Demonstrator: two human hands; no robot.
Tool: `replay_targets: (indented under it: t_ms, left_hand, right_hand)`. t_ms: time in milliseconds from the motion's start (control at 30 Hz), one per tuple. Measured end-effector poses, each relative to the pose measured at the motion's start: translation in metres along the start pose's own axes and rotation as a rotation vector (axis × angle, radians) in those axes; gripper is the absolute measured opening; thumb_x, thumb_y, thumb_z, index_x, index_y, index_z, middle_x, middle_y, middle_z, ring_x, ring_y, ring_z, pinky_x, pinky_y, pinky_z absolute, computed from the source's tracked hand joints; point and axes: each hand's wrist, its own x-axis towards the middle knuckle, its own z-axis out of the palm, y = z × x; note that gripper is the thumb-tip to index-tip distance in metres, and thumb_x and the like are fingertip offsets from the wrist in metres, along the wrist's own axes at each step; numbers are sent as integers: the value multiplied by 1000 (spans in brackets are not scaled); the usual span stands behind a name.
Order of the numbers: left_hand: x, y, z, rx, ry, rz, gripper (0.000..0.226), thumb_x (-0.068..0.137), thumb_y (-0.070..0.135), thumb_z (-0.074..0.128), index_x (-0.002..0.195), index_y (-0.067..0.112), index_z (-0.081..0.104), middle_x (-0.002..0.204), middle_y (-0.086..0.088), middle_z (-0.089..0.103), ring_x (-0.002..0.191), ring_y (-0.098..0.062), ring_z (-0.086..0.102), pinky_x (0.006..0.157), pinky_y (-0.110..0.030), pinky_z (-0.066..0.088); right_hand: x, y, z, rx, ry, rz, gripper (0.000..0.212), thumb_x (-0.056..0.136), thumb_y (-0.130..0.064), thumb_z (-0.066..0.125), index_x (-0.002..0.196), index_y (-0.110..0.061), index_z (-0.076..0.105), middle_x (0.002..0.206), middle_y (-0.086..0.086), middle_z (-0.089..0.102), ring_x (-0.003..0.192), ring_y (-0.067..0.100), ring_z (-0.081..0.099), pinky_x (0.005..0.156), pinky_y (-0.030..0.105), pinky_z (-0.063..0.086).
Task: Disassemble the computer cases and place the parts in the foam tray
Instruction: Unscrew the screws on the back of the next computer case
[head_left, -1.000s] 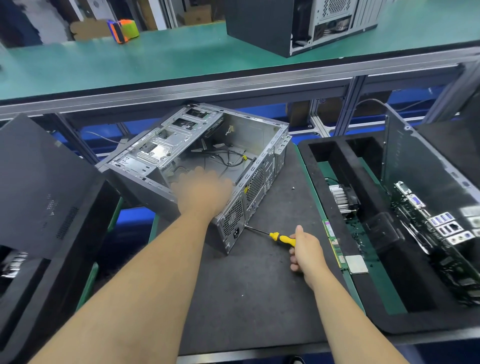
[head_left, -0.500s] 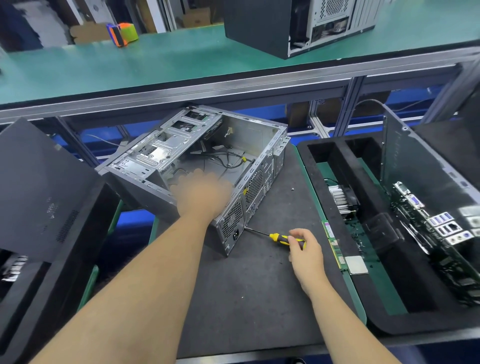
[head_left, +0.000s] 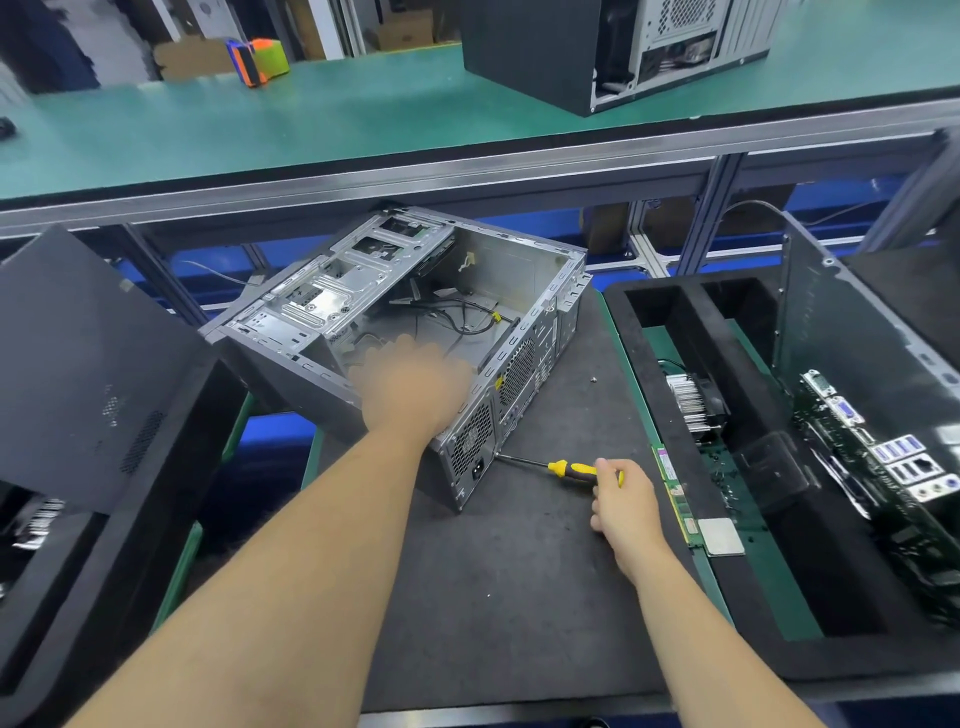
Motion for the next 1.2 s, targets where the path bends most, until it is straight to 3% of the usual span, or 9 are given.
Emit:
replay_targets:
  t_ms: [200, 300, 400, 500, 633, 867, 967, 1067, 1200]
  left_hand:
    - [0, 1, -1, 10, -6, 1, 55, 95, 55, 29, 124, 23, 63, 132, -4, 52, 119, -36, 44, 99, -53, 33]
    - [-1, 1, -2, 0, -5, 5, 55, 95, 55, 29, 125, 24, 63, 134, -4, 51, 120, -36, 44, 99, -53, 32]
    - [0, 1, -1, -2, -4, 4, 54, 95, 55, 29, 125, 24, 63, 133, -3, 51, 120, -36, 44, 99, -53, 32]
    - [-1, 0, -1, -5, -5, 1, 54, 95, 54, 29, 124, 24, 63, 132, -3, 51, 119, -35, 44, 99, -53, 32]
    - [0, 0, -1, -3, -7, 0, 54, 95, 55, 29, 124, 24, 62, 132, -3, 51, 120, -36, 43, 99, -53, 32]
    - [-1, 0, -1, -23, -1, -5, 53, 95, 53, 30, 121, 23, 64, 129, -3, 51, 117, -36, 43, 97, -52, 31]
    - [-1, 1, -1, -33, -5, -6, 52, 95, 53, 30, 121, 24, 64, 130, -3, 51, 118, -36, 42, 99, -52, 30]
    - [-1, 0, -1, -39, 3, -5, 51, 95, 53, 31, 121, 24, 65, 130, -3, 51, 117, -36, 42, 98, -52, 30]
    - [0, 0, 0, -29, 4, -4, 53, 95, 54, 29, 121, 23, 64, 129, -3, 51, 116, -35, 43, 96, -52, 31]
  right_hand:
    - [-1, -3, -12, -126, -111, -134, 22, 99, -11, 48, 95, -30, 58, 91, -2, 56, 75, 18, 47, 74, 33, 42]
    - [-6, -4, -9, -148, -120, -112, 6, 101, -28, 50, 100, -30, 55, 102, -3, 61, 87, 22, 56, 82, 41, 49]
    - [-7, -10, -5, -280, -99, -49, 34, 103, -47, 36, 97, -21, 56, 93, 6, 65, 80, 27, 61, 76, 41, 50]
    - [-4, -11, -6, -349, -39, -107, 41, 106, -38, 34, 88, -10, 58, 82, 12, 63, 75, 32, 57, 70, 40, 48]
    - [-6, -6, -4, -261, -17, -171, 17, 102, -19, 48, 92, -21, 61, 86, -6, 62, 86, 22, 56, 65, 28, 41]
    - [-8, -1, -5, 70, -52, -61, 35, 97, -3, 53, 106, -36, 59, 99, 8, 60, 62, 17, 57, 72, 40, 52]
    - [-7, -3, -2, 123, -69, 10, 13, 101, -17, 55, 110, -26, 58, 98, 8, 61, 62, 17, 57, 66, 39, 54]
    - [-5, -12, -1, -211, -59, 34, 31, 103, -46, 39, 94, -21, 55, 88, 9, 64, 57, 23, 60, 52, 33, 50]
    - [3, -16, -8, -511, -51, -37, 45, 106, -40, 33, 75, -11, 49, 78, 12, 59, 71, 32, 56, 68, 40, 51]
